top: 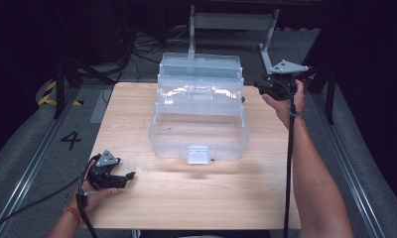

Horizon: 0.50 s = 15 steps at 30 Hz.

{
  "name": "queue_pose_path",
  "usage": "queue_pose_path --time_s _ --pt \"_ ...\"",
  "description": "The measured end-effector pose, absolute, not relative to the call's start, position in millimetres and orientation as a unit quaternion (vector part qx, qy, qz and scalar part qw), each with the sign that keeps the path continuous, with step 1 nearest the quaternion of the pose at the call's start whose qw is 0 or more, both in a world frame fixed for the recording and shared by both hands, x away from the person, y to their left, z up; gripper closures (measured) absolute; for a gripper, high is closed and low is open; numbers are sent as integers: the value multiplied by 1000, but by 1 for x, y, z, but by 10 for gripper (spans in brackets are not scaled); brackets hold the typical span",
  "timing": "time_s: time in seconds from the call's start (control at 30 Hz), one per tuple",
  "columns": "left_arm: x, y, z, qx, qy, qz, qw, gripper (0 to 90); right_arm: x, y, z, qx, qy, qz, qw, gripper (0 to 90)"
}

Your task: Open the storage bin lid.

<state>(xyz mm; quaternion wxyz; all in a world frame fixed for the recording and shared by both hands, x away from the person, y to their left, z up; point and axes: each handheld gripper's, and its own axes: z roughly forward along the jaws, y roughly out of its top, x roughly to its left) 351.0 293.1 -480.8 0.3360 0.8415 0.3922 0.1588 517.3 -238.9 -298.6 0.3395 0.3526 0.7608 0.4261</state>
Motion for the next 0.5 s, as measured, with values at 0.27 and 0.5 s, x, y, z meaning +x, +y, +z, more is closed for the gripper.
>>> queue_pose_path --time_s 0.27,0.5 --pt "351 293 -481 842 392 159 336 204 491 -243 -307 341 775 414 334 492" --pt "351 293 -481 841 392 159 337 203 470 -240 -317 323 789 407 329 450"
